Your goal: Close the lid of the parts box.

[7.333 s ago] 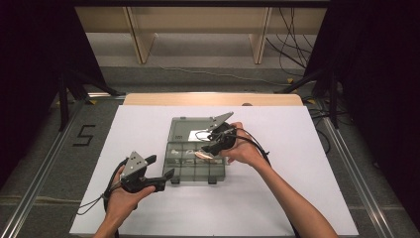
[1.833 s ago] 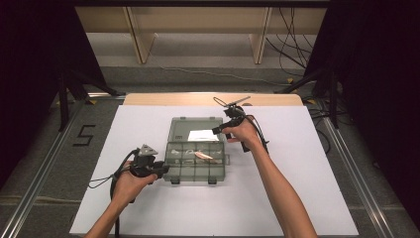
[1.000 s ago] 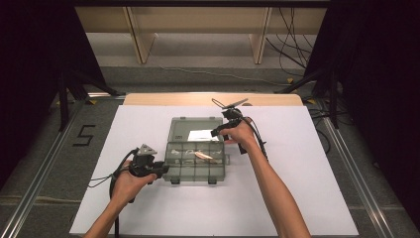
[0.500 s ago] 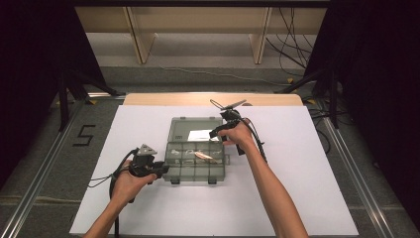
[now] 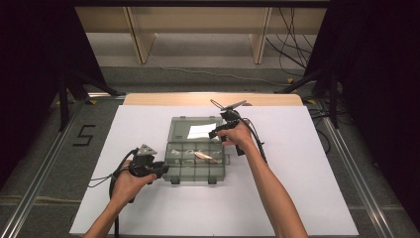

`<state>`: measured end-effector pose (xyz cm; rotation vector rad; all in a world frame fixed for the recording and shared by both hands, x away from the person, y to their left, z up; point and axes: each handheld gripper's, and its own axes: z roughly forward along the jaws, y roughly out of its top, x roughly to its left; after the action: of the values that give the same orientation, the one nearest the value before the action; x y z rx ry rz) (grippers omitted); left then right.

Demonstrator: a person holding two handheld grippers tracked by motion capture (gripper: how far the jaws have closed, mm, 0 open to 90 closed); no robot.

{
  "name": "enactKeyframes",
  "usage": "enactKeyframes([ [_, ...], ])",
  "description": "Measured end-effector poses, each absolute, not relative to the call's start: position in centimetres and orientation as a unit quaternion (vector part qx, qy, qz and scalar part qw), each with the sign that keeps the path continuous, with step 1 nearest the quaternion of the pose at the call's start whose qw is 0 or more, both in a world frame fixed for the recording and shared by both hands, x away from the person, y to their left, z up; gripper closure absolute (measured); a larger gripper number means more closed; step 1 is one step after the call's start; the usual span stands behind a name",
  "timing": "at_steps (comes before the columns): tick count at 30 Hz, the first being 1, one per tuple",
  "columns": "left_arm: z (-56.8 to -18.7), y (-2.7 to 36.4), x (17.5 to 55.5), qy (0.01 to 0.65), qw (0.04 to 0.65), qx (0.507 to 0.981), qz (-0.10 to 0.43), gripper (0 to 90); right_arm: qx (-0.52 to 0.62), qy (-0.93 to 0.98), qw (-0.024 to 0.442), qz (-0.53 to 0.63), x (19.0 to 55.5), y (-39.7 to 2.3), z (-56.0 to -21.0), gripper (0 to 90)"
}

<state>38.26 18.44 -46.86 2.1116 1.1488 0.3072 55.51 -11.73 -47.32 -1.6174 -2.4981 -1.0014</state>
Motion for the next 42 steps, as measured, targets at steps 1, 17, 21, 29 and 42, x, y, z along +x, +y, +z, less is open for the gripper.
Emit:
enactKeyframes([
  [1, -46.9, 18.4, 38.3, 0.443, 0.351, 0.816, 0.120, 68.1, -0.515, -0.796, 0.001, -0.319, 55.5, -11.7, -47.3, 29.5],
  [17, -46.9, 18.3, 38.2, 0.441, 0.349, 0.818, 0.124, 68.4, -0.530, -0.781, 0.001, -0.331, 55.4, -12.9, -46.6, 50.8],
  [21, -46.9, 18.3, 38.2, 0.442, 0.349, 0.817, 0.126, 68.4, -0.530, -0.774, -0.002, -0.348, 55.2, -13.4, -46.3, 58.7],
  [29, -46.9, 18.3, 38.2, 0.446, 0.352, 0.813, 0.128, 68.2, -0.514, -0.770, -0.030, -0.376, 54.7, -14.2, -45.5, 70.9],
  [42, -46.9, 18.4, 38.2, 0.442, 0.355, 0.814, 0.125, 68.2, -0.488, -0.770, -0.059, -0.407, 53.3, -14.8, -44.5, 81.8],
])
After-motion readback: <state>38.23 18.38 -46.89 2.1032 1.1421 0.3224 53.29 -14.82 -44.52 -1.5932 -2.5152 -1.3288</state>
